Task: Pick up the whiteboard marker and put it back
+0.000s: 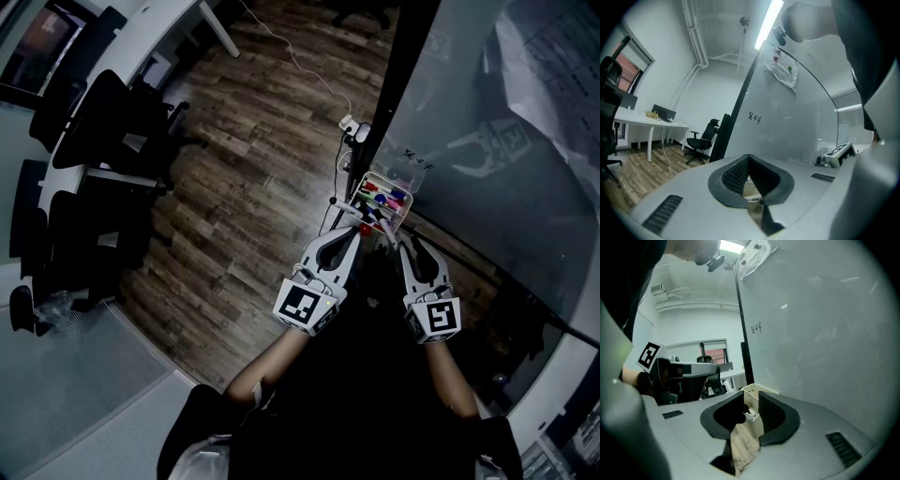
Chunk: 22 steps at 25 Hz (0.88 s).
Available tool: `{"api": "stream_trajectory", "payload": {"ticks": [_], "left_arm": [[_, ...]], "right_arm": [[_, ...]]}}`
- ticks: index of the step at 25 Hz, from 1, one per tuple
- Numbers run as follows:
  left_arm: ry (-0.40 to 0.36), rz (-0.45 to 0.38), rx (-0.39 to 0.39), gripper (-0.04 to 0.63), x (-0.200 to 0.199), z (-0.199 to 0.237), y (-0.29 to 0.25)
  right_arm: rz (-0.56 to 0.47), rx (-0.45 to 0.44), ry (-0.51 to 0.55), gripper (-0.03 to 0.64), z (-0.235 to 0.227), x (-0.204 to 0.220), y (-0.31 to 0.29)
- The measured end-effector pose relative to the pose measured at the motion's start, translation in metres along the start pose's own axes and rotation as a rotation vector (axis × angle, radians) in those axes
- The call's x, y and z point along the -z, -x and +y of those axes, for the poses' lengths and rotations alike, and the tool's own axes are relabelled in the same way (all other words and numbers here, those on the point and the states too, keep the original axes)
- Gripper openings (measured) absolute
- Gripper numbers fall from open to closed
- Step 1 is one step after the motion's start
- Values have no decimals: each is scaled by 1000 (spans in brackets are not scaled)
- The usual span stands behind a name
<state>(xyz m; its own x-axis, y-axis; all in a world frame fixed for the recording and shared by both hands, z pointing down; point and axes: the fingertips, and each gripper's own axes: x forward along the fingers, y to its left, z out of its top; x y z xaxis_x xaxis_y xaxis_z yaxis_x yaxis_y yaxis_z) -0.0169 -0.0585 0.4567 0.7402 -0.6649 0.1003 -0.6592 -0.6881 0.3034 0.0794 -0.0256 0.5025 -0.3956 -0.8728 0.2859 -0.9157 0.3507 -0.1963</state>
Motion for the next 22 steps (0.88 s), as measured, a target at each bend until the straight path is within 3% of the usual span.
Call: {"api": "stream_trajectory", "payload": {"ticks": [6,10,22], "left_arm": [[-15,-9,22,8,-2,-4,0],[-20,-13,35,8,-4,-9,4],[-54,-26,57,8,-9,-28,25]], "right_arm": [[-81,55,-20,71,-5,-20,8],[-93,80,-7,26,-6,-16,19],[-120,148,-6,14,-1,-22,49]]}}
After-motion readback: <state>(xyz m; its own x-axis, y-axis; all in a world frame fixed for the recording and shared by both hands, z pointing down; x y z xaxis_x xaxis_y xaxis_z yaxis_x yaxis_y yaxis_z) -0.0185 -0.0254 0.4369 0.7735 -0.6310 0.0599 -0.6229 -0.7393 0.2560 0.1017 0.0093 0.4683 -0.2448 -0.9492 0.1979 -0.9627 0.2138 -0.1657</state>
